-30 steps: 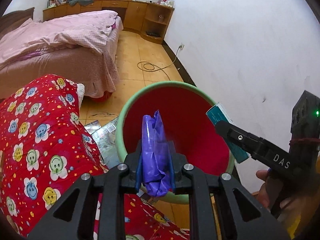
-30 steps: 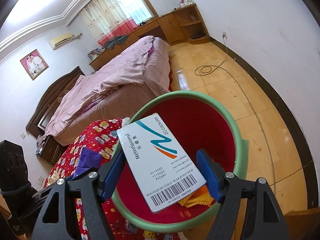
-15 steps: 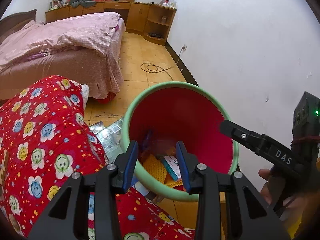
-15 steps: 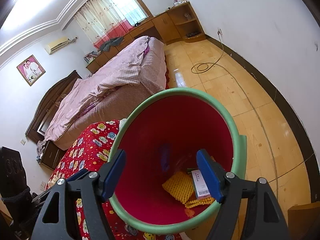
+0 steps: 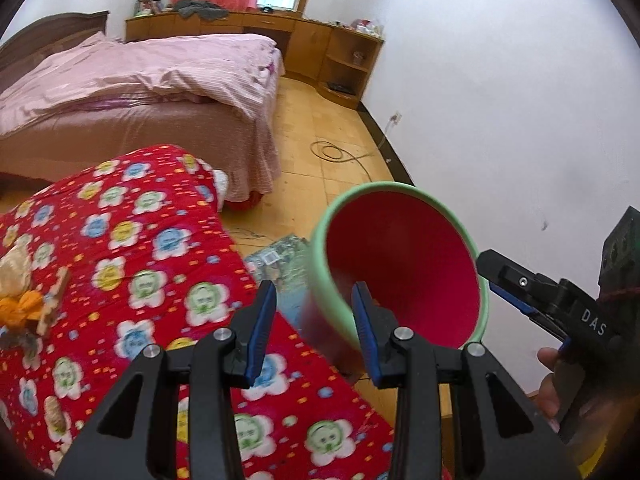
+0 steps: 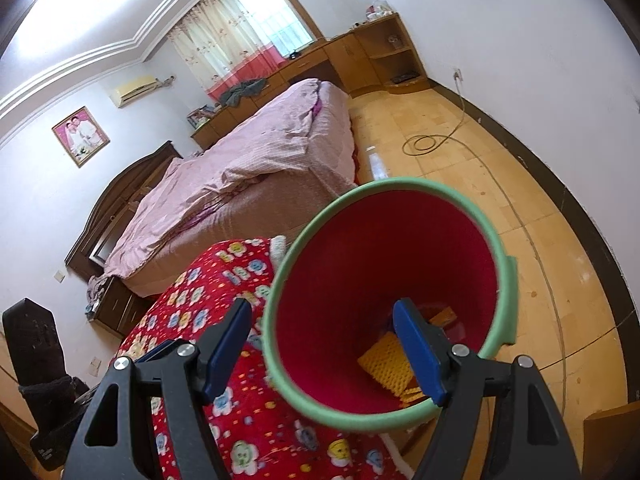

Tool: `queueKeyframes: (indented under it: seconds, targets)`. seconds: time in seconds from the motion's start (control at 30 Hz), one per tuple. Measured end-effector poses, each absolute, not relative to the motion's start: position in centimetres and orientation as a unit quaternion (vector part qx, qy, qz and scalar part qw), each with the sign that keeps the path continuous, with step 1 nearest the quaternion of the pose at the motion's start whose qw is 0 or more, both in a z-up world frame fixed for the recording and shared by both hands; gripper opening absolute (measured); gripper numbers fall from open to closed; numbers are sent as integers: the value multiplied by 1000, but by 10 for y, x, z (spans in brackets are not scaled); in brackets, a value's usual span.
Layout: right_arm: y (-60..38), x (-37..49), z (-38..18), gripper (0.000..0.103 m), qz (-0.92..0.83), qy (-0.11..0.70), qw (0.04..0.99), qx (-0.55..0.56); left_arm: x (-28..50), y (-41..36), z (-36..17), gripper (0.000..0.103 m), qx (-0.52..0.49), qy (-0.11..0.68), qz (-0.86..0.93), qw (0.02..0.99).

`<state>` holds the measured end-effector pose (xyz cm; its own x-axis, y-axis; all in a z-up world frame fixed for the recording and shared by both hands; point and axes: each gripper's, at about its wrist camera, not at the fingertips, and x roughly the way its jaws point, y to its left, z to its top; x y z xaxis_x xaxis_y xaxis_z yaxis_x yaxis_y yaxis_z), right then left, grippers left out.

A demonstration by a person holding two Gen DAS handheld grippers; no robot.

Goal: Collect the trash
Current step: 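Open both grippers over the bucket to drop the glove and card box, then move the left gripper to the orange cloth item and grasp it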

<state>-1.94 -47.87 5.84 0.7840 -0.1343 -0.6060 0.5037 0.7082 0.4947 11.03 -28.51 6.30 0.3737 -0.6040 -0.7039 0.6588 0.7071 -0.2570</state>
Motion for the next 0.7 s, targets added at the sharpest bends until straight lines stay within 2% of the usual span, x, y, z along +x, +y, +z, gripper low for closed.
queueKeyframes:
  seconds: [0.7]
  targets:
    - [-390,56,66,76,-96,320,896,290,146,-156,68,39,-45,403,-273,872]
